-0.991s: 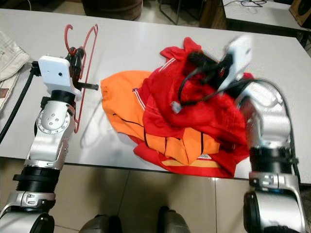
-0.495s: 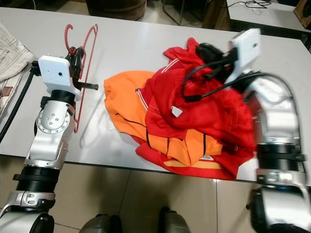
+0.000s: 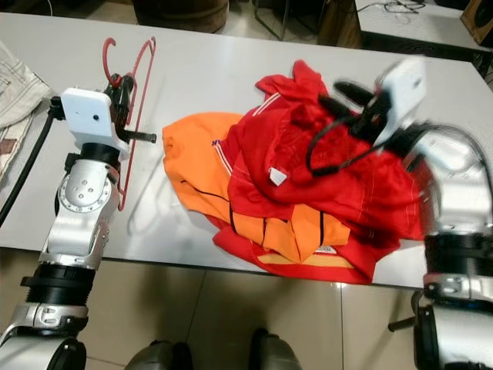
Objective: Hang hanger
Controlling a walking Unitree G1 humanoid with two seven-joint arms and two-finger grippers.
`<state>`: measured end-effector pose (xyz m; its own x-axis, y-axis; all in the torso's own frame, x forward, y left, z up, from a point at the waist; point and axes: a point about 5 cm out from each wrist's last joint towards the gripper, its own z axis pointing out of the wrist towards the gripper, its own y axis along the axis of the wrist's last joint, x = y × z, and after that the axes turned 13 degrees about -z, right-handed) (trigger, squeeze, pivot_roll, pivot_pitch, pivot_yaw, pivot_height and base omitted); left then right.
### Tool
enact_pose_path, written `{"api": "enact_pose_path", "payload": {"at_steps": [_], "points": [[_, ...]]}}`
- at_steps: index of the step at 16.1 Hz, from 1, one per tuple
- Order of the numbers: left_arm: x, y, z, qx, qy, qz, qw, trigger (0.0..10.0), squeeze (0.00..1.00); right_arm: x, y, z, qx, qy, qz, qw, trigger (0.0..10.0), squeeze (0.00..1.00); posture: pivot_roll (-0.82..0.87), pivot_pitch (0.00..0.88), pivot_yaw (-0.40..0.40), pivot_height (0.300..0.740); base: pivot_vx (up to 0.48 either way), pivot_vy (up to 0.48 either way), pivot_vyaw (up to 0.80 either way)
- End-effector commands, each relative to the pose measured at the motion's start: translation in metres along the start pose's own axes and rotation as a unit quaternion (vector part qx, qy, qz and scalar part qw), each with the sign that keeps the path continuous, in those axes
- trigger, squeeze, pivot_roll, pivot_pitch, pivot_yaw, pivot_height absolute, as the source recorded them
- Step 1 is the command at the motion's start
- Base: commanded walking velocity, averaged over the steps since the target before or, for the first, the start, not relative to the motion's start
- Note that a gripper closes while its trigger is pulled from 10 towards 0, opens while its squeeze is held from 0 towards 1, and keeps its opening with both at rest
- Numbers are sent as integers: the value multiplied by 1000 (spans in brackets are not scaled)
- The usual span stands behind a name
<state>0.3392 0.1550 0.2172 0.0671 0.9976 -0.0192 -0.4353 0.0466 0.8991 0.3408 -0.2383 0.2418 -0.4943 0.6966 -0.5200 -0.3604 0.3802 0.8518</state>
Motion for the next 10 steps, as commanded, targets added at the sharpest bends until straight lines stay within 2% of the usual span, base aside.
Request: {"api": "enact_pose_path", "payload": {"at_steps": [1, 3, 5, 6, 7, 8, 10], "points": [[-3, 2, 1, -5, -8, 3, 1000, 10000, 0, 2, -4, -1, 10, 10, -14, 1000, 10000, 1000, -139, 134, -40, 740, 0, 0, 0], [-1, 2, 1, -5, -7, 6, 1000, 10000, 0, 6, -12, 2, 16, 7, -11, 1000, 10000, 1000, -137, 141, -42, 740, 0, 0, 0], [0, 3, 0, -6, -6, 8, 1000, 10000, 0, 11, -16, 12, 12, -14, 0, 1000, 10000, 1000, -128, 143, -46, 740, 0, 0, 0], [1, 3, -1, -6, -5, 9, 1000, 10000, 0, 14, -18, 17, 14, -22, 7, 1000, 10000, 945, -127, 143, -47, 740, 0, 0, 0], [1, 3, -1, -6, -4, 10, 1000, 10000, 0, 16, -19, 18, 15, -22, 10, 1000, 10000, 945, -127, 143, -47, 740, 0, 0, 0], [2, 3, 0, -7, -3, 12, 1000, 10000, 0, 21, -22, 22, 17, -19, 15, 1000, 10000, 0, -121, 142, -48, 740, 0, 0, 0], [4, 4, 0, -9, -3, 16, 1000, 10000, 0, 26, -28, 27, 19, -19, 22, 999, 10000, 0, -112, 137, -51, 740, 0, 0, 0]]}}
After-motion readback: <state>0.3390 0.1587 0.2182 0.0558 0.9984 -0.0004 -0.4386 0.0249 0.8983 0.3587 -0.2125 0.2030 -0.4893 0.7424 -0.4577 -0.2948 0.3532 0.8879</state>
